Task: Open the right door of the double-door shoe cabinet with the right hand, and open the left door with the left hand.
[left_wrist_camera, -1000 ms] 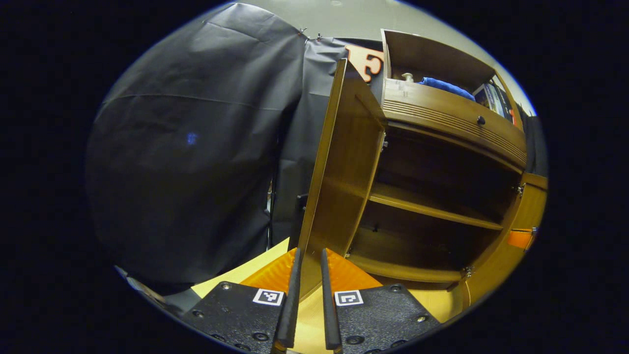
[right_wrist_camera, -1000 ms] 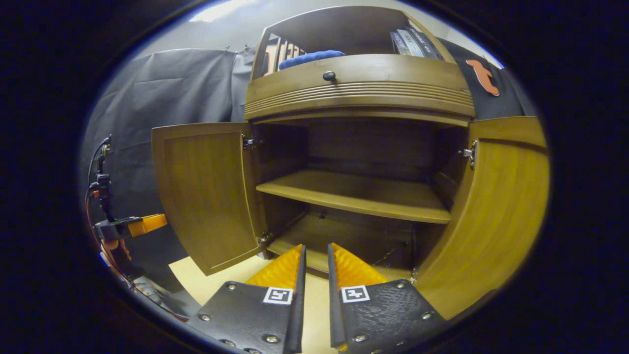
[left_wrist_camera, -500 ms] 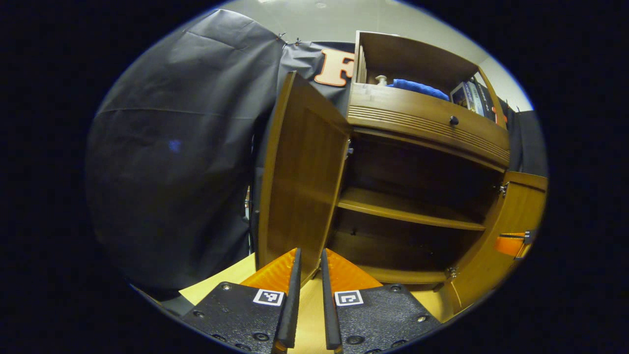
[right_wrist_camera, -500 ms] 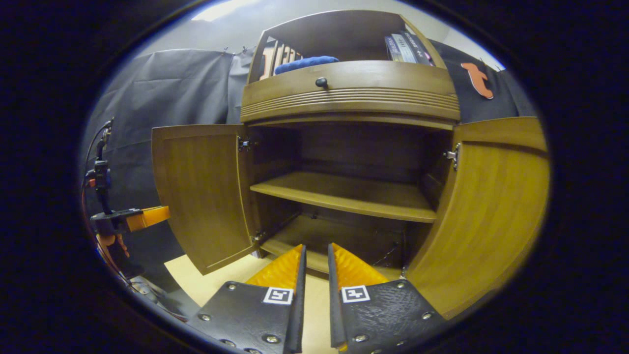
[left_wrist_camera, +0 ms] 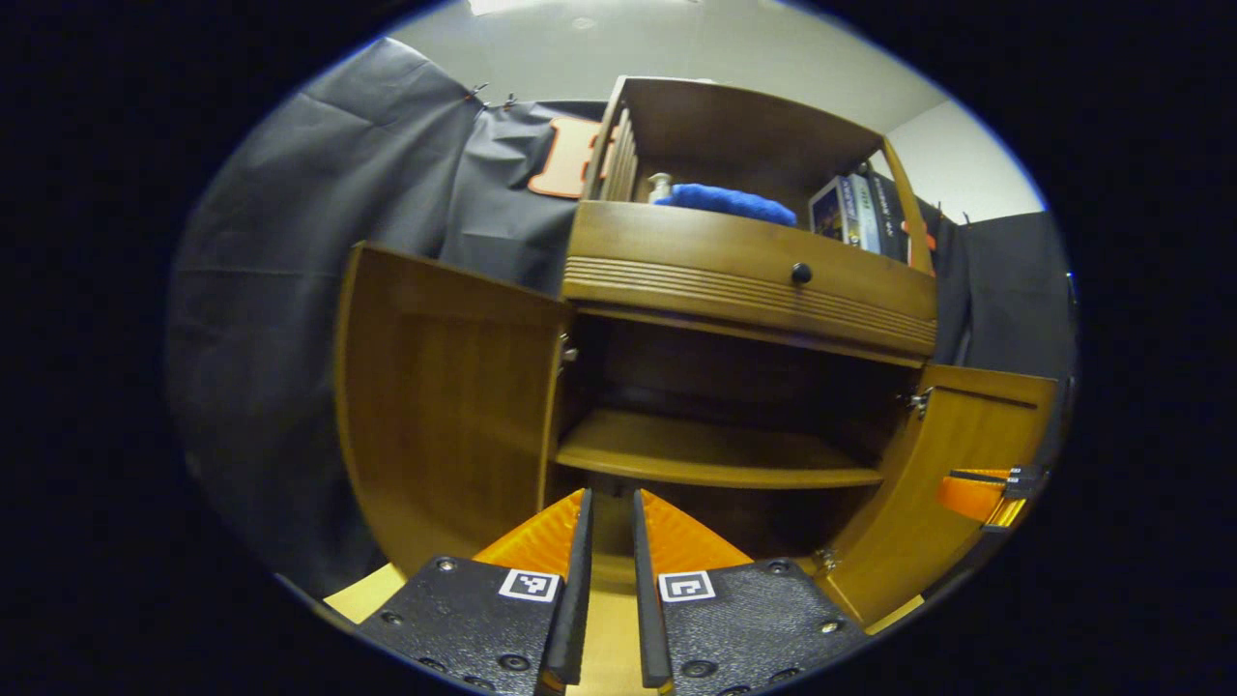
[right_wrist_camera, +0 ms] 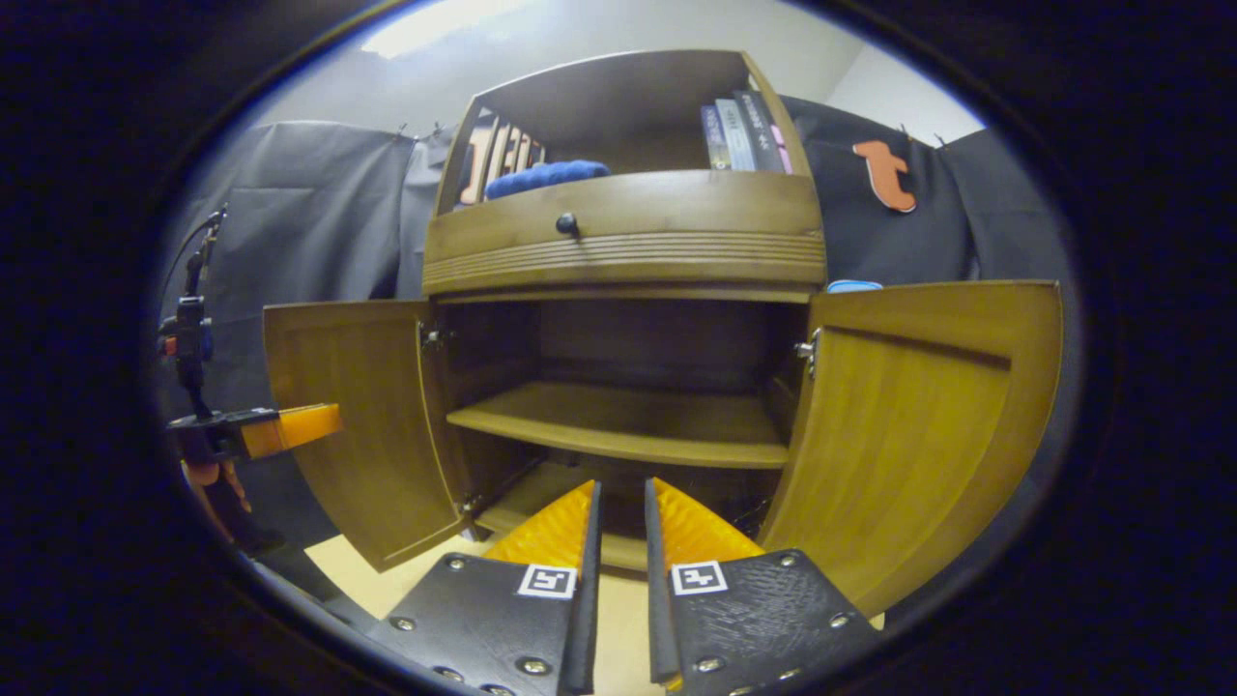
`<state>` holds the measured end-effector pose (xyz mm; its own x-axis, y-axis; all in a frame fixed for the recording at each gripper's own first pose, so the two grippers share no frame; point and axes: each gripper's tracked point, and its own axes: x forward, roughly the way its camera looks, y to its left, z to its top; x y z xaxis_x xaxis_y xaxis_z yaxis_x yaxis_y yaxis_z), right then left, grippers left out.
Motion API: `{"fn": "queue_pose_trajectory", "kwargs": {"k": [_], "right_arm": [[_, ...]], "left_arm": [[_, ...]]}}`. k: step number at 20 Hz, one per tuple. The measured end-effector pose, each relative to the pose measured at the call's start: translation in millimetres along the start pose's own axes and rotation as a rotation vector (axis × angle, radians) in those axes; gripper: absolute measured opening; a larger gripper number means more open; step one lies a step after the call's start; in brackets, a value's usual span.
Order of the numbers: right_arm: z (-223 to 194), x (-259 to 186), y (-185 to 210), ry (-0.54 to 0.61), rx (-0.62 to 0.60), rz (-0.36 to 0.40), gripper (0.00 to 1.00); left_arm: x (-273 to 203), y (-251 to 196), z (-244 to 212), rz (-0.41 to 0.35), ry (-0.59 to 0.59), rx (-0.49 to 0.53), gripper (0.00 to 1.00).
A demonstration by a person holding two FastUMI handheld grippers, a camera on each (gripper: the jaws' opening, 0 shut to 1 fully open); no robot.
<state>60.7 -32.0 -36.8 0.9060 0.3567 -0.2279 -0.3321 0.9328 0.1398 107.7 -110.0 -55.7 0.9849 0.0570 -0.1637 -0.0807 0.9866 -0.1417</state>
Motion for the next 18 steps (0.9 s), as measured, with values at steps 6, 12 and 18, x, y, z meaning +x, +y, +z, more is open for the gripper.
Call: {"fn": "queue_pose_trajectory", "kwargs": {"k": [6, 12, 18], "right_arm": [[43.4, -13.5, -9.7, -0.066, 0.038, -0.059, 0.22], [60.5, -27.2, -16.8, -0.109, 0.034, -0.109, 0.22], [79.5, -36.3, -10.5, -0.198, 0.013, -0.112, 0.47]], "left_arm": [[9.4, -63.3, 33.8, -0.134, -0.005, -0.051, 0.23], [5.4, -89.1, 52.9, -0.178, -0.038, 0.018, 0.24], [2.2, -100.3, 58.5, -0.183, -0.081, 0.092, 0.66]]}}
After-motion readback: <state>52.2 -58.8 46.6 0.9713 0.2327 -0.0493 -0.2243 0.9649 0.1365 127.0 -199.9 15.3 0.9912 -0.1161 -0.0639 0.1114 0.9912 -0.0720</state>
